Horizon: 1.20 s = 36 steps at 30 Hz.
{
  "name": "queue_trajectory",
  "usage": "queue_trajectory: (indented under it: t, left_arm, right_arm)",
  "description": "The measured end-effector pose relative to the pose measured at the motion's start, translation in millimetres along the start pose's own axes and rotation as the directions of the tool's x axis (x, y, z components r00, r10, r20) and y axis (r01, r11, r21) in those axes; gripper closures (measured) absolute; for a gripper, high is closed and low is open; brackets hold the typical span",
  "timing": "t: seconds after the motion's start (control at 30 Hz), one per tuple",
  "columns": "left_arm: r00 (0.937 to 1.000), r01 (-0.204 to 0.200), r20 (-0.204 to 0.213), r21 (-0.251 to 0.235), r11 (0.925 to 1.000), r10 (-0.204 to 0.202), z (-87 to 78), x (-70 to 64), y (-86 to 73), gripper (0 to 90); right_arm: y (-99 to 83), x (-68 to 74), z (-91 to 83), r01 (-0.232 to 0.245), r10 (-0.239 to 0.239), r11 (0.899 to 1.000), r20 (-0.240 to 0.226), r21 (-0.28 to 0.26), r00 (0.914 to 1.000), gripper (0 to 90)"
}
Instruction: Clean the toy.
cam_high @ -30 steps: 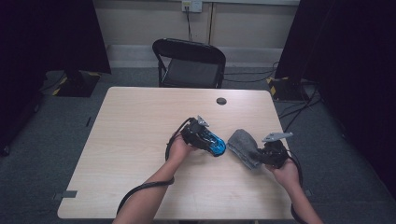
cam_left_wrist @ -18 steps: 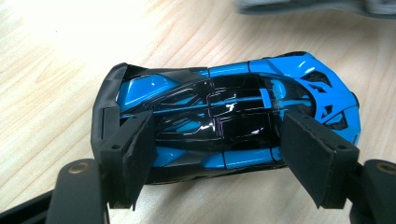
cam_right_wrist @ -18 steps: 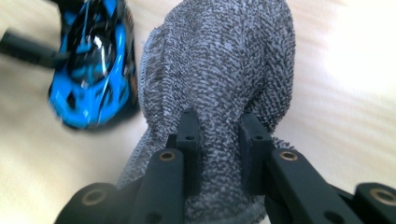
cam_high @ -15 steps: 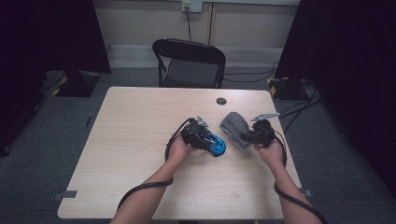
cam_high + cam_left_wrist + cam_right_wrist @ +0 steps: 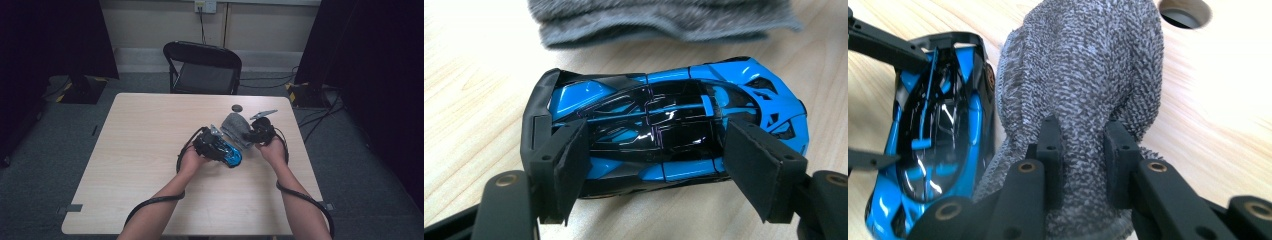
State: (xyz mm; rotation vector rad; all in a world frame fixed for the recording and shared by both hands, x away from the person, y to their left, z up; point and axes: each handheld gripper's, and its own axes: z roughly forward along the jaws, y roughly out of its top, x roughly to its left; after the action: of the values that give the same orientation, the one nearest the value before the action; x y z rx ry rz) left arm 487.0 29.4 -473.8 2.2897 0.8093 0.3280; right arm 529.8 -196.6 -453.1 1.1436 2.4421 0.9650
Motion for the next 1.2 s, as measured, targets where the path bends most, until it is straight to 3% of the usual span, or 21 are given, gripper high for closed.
queue_trajectory:
  t: [0.27,0.3,0.53,0.67,0.83,1.2]
  left_arm:
    - [1.0000,0.004,-0.002,-0.009,0.9999,-0.004,0.2,-0.7,-0.7,27.0]
    - [1.0000,0.003,-0.002,-0.008,1.0000,-0.003,0.2,-0.5,-0.6,27.0]
    - [1.0000,0.003,-0.002,-0.007,1.0000,-0.004,-0.5,-0.2,-1.6,27.0]
    - [1.0000,0.007,-0.004,-0.008,0.9999,-0.007,-0.2,-1.0,-1.3,27.0]
    - [1.0000,0.008,-0.004,-0.008,0.9999,-0.008,-0.3,-1.5,-1.3,27.0]
    - [1.0000,0.008,-0.005,-0.002,1.0000,-0.008,-0.4,-3.0,-0.6,27.1]
  right_arm:
    - [13.4,8.0,25.9,0.067,-0.067,0.998,-0.002,0.018,0.9978,73.1]
    - [14.6,9.4,28.8,0.091,-0.091,0.996,0.007,0.016,0.9958,73.1]
    - [17.7,21.0,49.1,0.184,-0.182,0.980,-0.037,0.072,0.9826,73.7]
    - [14.9,15.5,47.6,0.173,-0.168,0.982,-0.074,0.070,0.9830,73.9]
    - [9.7,16.7,43.4,0.214,-0.209,0.975,-0.077,0.066,0.9748,74.1]
    - [-12.0,9.3,24.4,0.185,-0.179,0.981,-0.101,0.051,0.9786,73.9]
